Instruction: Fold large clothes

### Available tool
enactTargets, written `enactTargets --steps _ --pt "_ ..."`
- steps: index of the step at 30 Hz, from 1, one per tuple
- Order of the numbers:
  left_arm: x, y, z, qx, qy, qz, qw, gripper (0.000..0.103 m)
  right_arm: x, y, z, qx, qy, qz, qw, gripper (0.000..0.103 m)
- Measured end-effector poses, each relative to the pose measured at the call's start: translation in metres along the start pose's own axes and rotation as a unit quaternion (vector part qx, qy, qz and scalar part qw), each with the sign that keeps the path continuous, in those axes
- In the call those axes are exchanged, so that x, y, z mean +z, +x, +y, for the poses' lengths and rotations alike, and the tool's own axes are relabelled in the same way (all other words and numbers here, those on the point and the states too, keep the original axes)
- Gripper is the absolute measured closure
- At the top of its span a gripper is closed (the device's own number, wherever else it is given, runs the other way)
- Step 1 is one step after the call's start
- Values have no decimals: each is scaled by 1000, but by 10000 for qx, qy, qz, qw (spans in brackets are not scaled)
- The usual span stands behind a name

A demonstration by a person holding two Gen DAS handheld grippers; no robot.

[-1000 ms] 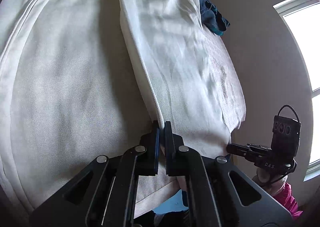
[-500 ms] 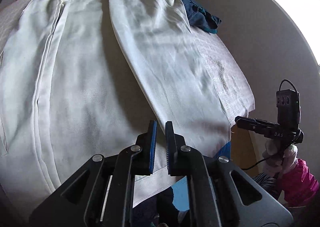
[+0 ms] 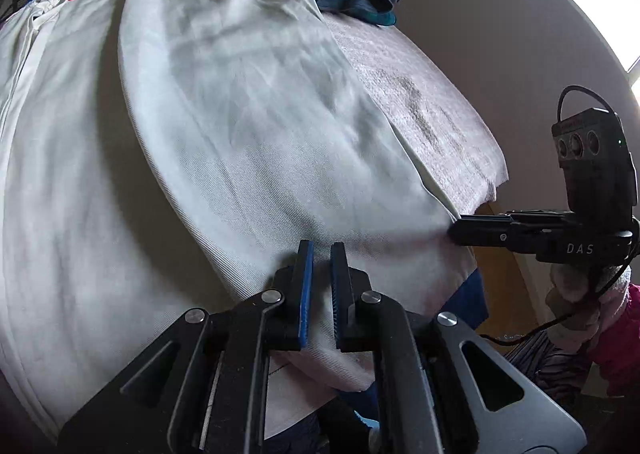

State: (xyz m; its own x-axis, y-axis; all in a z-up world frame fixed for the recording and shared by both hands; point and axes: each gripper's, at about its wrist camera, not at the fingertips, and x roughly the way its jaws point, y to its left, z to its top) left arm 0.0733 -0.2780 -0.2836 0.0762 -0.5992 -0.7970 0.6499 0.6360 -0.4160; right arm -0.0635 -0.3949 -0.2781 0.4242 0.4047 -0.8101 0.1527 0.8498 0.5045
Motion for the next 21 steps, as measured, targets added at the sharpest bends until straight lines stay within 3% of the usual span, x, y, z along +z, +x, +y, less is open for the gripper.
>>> enactTargets --steps 4,6,8,10,11,14,19,21 --pt "-4 -8 -6 -268 -119 -99 9995 98 3 -19 14 1 -113 -173 9998 99" --pt "-6 -11 -10 -247 -17 -228 9994 98 4 -20 20 -23 -198 -153 9997 100" --pt "-10 3 -9 -82 71 -75 9999 98 5 -16 25 -78 -296 -107 9995 100" --pt "-12 5 -3 -200 11 -198 9996 98 6 -10 26 -34 -371 -53 9993 98" --pt "-10 5 0 -213 3 -174 9996 98 7 -9 25 -12 -421 -52 9991 95" --pt "-7 5 8 -351 -254 -68 9990 98 8 -4 15 -104 -377 -72 9992 65" --pt "-7 5 6 -291 -201 -123 9993 98 9 4 -12 109 137 -111 9998 62" --pt "-7 5 7 -316 -229 -134 9991 98 9 9 -20 392 374 -37 9985 54"
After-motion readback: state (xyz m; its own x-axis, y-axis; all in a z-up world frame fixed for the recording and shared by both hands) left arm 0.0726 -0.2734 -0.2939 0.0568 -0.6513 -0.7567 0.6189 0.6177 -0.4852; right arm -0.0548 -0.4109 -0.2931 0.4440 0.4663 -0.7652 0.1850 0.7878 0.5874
